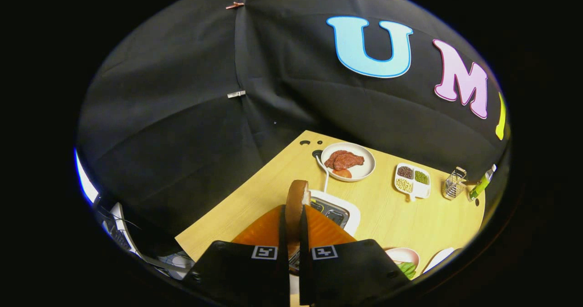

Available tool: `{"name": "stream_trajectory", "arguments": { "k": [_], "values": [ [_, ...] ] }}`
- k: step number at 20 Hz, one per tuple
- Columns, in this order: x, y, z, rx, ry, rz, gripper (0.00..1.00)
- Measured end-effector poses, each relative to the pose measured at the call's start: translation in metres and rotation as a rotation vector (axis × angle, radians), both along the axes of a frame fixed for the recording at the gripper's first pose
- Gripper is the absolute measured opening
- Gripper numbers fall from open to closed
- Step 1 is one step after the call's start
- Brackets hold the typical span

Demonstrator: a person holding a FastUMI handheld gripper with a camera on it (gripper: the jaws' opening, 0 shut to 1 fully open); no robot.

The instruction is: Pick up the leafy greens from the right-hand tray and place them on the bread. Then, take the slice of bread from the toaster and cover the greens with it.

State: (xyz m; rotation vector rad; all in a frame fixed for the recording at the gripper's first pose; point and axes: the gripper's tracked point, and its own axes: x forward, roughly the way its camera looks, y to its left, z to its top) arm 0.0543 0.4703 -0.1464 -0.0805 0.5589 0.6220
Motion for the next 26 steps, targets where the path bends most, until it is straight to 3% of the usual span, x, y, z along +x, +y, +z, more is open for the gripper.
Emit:
{"name": "stream_trajectory", "arguments": {
  "k": [5,11,17,26],
  "values": [
    [0.013,-0.032,0.040,0.088,-0.029,-0.047,0.12],
    [0.032,-0.106,0.057,0.152,-0.028,-0.138,0.12],
    [0.040,-0.188,0.020,0.166,0.060,-0.292,0.13],
    [0.012,-0.237,-0.069,0.237,0.267,-0.401,0.12]
  ]
}}
